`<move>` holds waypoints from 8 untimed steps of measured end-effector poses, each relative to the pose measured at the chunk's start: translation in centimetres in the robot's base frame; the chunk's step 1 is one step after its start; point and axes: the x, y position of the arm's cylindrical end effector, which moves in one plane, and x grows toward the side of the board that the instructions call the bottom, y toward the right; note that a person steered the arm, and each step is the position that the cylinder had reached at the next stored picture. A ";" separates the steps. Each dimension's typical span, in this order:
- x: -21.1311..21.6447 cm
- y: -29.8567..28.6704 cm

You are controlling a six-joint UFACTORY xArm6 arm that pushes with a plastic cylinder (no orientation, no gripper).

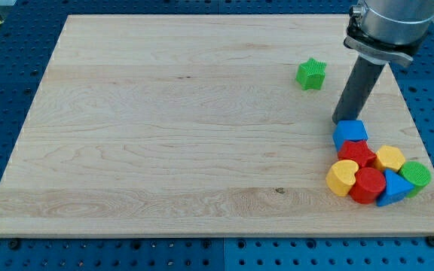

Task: Nudge the green star a bit down

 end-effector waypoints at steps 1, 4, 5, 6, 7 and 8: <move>0.8 0.1; -3.9 -7.2; -8.5 -11.3; -12.4 -10.1; -12.4 -5.6; -11.7 -3.0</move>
